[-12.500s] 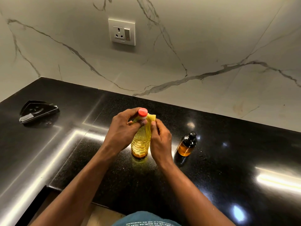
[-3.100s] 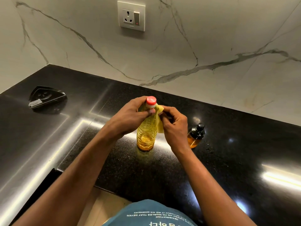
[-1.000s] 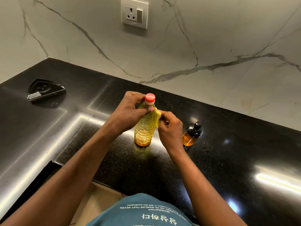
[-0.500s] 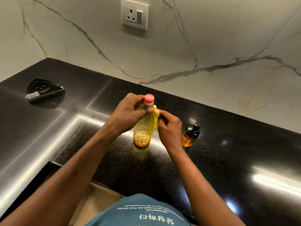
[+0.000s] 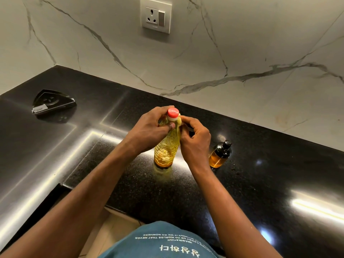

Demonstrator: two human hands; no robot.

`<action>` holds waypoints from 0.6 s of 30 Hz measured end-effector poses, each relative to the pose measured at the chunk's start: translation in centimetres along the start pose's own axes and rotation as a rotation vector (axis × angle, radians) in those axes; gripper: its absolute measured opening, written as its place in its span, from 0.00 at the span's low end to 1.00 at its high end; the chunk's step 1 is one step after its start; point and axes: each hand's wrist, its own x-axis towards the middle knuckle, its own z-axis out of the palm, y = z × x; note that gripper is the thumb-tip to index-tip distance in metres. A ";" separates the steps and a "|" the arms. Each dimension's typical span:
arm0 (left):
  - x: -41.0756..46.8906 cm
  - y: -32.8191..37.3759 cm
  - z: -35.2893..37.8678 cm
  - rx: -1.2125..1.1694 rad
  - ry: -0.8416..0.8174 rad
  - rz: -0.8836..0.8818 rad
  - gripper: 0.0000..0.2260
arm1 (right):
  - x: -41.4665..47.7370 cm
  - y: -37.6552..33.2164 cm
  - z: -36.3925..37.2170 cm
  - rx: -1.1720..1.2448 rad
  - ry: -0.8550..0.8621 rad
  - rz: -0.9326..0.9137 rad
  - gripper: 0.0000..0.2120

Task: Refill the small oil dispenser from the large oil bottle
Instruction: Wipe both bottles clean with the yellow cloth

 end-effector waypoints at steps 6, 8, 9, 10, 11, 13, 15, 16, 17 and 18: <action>0.0 -0.1 -0.4 0.003 0.003 0.009 0.23 | 1.6 0.6 0.3 -0.119 -0.169 0.064 0.12; 0.0 -0.2 -0.2 0.002 0.011 0.008 0.23 | 1.2 1.2 0.2 -0.151 -0.168 0.084 0.11; 0.0 -0.2 -0.1 -0.002 0.013 0.009 0.22 | 0.8 1.3 0.1 -0.155 -0.149 0.081 0.11; 0.0 -0.3 -0.1 -0.009 0.014 0.009 0.22 | 0.4 1.2 0.0 -0.149 -0.119 0.067 0.11; 0.0 -0.3 -0.1 -0.017 0.013 0.011 0.22 | 0.0 0.9 -0.1 -0.139 -0.084 0.042 0.12; 0.0 -0.3 -0.3 -0.035 0.004 0.014 0.21 | -0.3 -0.3 0.0 -0.115 -0.036 -0.024 0.15; 0.1 -0.3 -0.5 -0.054 0.003 0.010 0.19 | -0.2 -1.2 0.3 -0.087 -0.037 -0.061 0.18; 0.1 -0.3 -0.6 -0.060 0.006 0.003 0.19 | 0.1 -1.5 0.4 -0.079 -0.053 -0.058 0.19; 0.2 -0.4 -0.7 -0.061 0.008 -0.005 0.19 | 0.4 -1.6 0.5 -0.085 -0.070 -0.049 0.19; 0.2 -0.4 -0.7 -0.061 0.005 -0.012 0.19 | 0.8 -1.3 0.5 -0.103 -0.090 -0.039 0.18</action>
